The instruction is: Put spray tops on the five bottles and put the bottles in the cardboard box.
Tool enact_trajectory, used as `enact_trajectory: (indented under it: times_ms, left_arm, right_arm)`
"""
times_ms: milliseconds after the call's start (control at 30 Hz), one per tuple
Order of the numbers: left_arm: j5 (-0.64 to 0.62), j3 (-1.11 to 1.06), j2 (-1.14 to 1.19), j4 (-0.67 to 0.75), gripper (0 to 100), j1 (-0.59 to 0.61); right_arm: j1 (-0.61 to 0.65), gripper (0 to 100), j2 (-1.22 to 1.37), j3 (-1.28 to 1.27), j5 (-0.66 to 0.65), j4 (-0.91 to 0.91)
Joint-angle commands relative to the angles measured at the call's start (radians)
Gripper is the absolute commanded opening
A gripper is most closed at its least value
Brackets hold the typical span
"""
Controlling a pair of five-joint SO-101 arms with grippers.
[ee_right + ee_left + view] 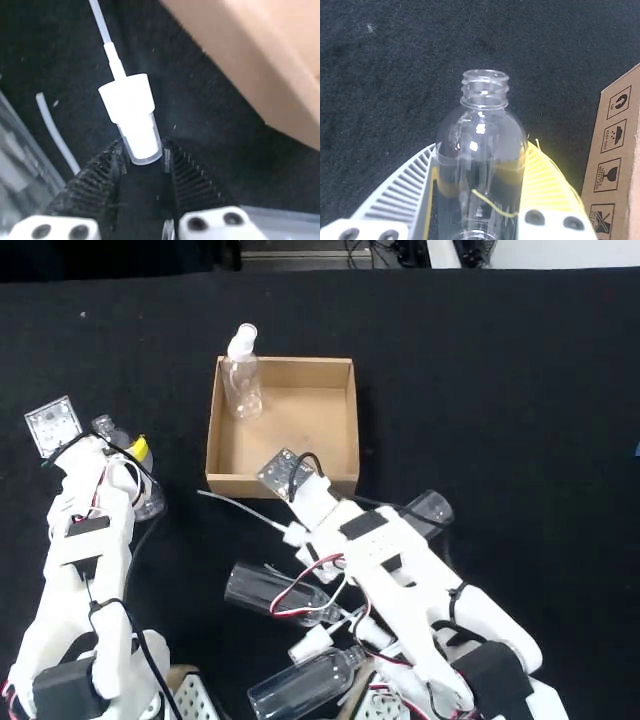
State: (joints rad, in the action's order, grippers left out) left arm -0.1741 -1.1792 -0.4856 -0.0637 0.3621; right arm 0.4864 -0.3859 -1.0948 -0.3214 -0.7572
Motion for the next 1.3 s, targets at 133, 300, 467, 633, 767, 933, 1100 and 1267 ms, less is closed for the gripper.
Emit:
enact_trajectory:
  times_ms: [133, 300, 467, 633, 767, 933, 1100, 1267]
  left_arm:
    - [-0.002, 0.016, -0.046, 0.021, 13, -0.008]
    - [-0.002, 0.016, -0.048, 0.021, 13, -0.008]
    - [-0.002, 0.016, -0.046, 0.021, 13, -0.008]
    - [-0.002, 0.016, -0.046, 0.021, 13, -0.008]
    - [-0.002, 0.016, -0.046, 0.021, 13, -0.008]
    - [-0.002, 0.016, -0.046, 0.021, 13, -0.008]
    - [-0.002, 0.016, -0.044, 0.021, 13, -0.008]
    - [-0.002, 0.016, -0.043, 0.021, 13, -0.008]
  right_arm:
    - [0.014, 3.2, -0.28, 0.133, -0.009, -0.288]
    - [0.012, 3.2, -0.389, 0.268, -0.091, -0.594]
    - [-0.031, 2.9, -0.423, 0.38, -0.292, -0.827]
    - [-0.348, 3.0, -0.417, 0.461, -0.304, -0.835]
    - [-0.669, 3.1, -0.417, 0.486, -0.296, -0.764]
    - [-1.022, 3.1, -0.38, 0.452, -0.21, -0.618]
    - [-1.24, 3.2, -0.176, 0.433, 0.02, -0.503]
    - [-1.258, 3.3, -0.027, 0.423, 0.247, -0.457]
